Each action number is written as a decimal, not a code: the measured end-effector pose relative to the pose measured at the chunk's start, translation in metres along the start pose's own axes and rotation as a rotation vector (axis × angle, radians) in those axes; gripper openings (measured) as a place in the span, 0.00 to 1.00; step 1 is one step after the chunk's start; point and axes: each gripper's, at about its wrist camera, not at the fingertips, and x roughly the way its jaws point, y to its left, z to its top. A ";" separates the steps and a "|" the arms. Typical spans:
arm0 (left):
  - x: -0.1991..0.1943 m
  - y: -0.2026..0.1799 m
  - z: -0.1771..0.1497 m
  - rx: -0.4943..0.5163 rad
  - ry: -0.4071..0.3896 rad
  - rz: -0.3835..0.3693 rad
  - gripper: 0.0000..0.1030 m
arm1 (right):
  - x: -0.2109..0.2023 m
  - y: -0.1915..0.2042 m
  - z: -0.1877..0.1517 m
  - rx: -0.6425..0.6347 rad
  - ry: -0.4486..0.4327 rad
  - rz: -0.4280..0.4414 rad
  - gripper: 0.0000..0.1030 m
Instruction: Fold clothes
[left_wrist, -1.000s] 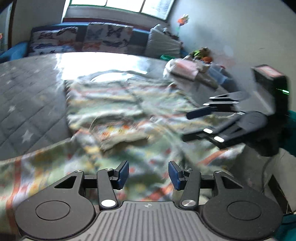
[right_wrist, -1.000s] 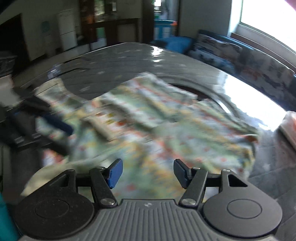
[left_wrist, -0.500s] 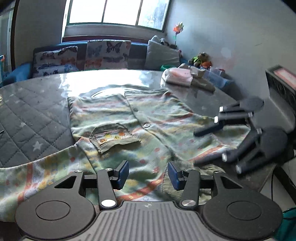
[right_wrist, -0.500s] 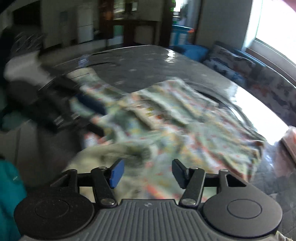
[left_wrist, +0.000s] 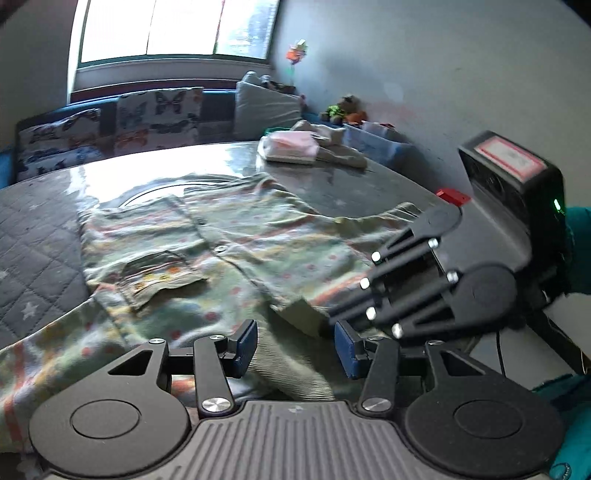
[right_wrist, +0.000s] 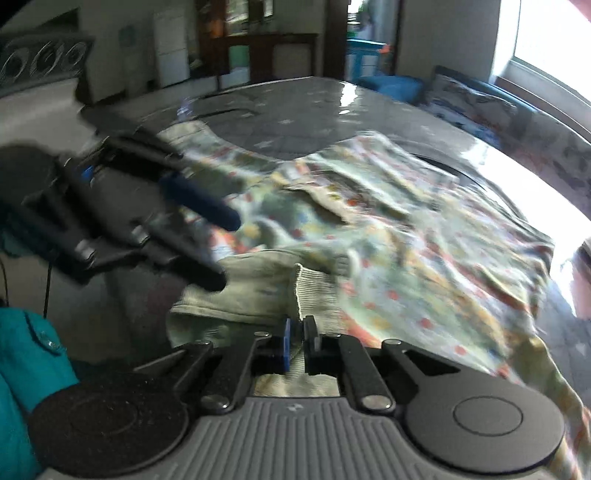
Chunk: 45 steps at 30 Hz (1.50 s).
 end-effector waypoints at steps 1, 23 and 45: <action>0.003 -0.003 0.000 0.011 0.008 -0.010 0.48 | -0.003 -0.004 -0.001 0.031 -0.007 0.009 0.03; 0.051 0.014 0.000 -0.148 0.079 -0.122 0.00 | -0.030 -0.023 -0.012 0.153 -0.091 0.066 0.31; 0.035 -0.006 -0.004 0.050 0.044 0.013 0.31 | -0.022 -0.039 -0.011 0.303 -0.154 -0.003 0.09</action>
